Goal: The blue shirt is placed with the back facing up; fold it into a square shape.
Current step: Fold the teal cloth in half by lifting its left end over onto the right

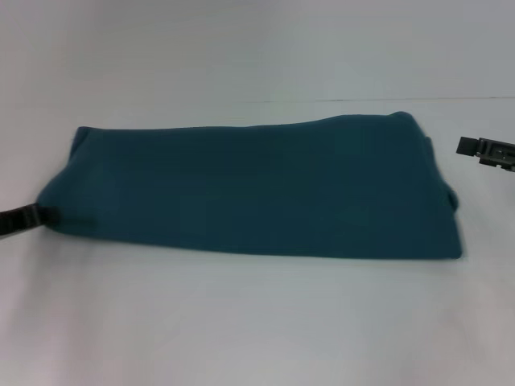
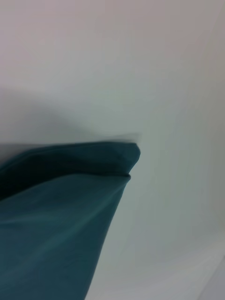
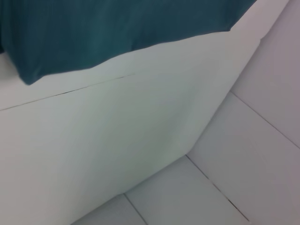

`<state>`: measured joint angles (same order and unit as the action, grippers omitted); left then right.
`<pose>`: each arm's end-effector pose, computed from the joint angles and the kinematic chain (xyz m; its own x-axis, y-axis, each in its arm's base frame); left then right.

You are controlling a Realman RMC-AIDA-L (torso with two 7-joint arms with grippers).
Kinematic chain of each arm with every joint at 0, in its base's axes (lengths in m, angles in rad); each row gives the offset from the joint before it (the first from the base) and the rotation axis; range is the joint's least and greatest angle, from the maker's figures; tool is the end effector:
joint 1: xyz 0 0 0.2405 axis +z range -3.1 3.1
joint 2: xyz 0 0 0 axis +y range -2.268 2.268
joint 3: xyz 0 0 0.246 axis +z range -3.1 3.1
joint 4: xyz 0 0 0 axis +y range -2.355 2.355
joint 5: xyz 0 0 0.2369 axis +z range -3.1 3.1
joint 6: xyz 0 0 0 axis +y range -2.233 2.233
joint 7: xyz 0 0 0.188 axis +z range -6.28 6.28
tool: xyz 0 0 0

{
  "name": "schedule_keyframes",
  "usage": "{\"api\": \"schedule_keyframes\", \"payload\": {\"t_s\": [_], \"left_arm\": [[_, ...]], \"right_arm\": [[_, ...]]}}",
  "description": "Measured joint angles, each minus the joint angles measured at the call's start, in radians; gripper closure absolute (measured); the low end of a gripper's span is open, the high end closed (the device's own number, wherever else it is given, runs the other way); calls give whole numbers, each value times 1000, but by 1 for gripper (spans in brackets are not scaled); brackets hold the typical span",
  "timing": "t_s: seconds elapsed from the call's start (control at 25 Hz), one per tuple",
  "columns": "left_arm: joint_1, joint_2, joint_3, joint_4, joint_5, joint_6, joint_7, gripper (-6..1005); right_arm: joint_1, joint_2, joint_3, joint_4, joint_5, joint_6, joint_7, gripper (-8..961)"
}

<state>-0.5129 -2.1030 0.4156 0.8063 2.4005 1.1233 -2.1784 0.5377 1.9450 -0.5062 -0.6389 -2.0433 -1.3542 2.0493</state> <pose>-0.3756 0.3980 0.0311 0.2251 0.7424 0.6310 0.9589 -0.0539 -0.2787 0.3189 0.4121 0.0572 0.2746 -0.6879 -0.6719 -0.9449 -0.3225 -0.0561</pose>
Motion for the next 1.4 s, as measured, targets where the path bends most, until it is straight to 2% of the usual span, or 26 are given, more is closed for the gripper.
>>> {"api": "schedule_keyframes", "payload": {"t_s": [0.04,0.44,0.68,0.84,1.0,1.16,1.24,1.32,1.4], "left_arm": [[1,3,-10,1,4,0,2,986],[36,37,-155,62,76,0,6,986],[62,52,-242,107,112,5,5,985],[62,52,-251,111,90,43,6,985],[50,37,-209,112,-22,153,16,986],[26,0,-118,117,-217,288,44,985],[10,-18,-71,109,-288,316,47,985],[-14,-48,-7,92,-381,328,58,985],[-38,-62,44,47,-460,323,80,986]], "right_arm": [[2,3,0,0,0,3,0,110],[45,31,-4,5,0,56,0,115],[58,35,-5,6,0,65,0,117],[58,35,-1,6,0,65,0,119],[47,35,0,5,1,64,-4,121],[33,35,1,5,3,65,-13,123],[26,35,1,5,3,65,-14,123],[18,32,3,1,3,66,-19,124],[11,28,7,-1,3,63,-28,125]]}}
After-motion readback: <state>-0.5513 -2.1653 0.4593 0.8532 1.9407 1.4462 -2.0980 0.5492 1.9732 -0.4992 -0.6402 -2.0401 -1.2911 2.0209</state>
